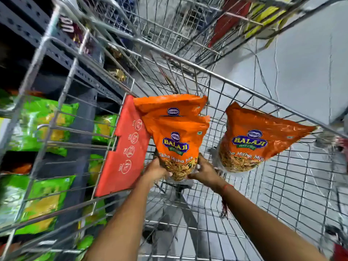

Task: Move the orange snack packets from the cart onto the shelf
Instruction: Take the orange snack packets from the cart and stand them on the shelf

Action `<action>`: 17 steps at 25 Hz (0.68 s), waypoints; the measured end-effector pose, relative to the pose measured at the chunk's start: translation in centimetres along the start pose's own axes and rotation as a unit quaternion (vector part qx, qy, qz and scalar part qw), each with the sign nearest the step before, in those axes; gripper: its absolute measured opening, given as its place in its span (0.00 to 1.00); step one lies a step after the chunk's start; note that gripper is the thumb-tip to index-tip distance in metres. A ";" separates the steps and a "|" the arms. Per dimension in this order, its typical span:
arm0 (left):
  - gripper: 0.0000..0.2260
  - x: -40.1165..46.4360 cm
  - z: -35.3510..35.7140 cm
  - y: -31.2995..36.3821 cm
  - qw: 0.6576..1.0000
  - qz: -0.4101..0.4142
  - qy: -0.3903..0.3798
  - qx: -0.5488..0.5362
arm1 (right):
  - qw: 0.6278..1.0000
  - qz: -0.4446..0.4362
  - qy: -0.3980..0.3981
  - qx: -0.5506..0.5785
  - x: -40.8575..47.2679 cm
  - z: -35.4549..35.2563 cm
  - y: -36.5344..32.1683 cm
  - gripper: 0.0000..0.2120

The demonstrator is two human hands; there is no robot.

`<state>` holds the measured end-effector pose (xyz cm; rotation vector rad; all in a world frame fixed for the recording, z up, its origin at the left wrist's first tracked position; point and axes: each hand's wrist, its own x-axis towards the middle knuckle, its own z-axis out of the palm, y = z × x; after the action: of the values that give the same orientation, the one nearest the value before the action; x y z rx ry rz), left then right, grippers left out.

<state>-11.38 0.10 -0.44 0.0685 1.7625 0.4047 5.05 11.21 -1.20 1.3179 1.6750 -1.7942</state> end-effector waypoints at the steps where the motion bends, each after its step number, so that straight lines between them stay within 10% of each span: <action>1: 0.24 0.4 0.4 -0.1 1.000 -0.007 -0.006 -0.014 | 1.000 0.007 -0.016 0.022 0.5 0.0 0.3 0.39; 9: 0.26 -0.4 1.0 -0.3 1.000 -0.007 -0.025 -0.004 | 0.997 -0.002 -0.015 0.081 -0.7 -0.6 0.5 0.31; 17: 0.31 -11.8 -4.5 2.8 0.972 0.221 0.072 -0.026 | 0.978 -0.156 0.047 0.133 -9.5 -0.1 -9.0 0.30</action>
<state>-13.41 -1.41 12.23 0.4079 1.8751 0.7956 2.86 10.38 11.68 1.3212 1.8244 -2.2347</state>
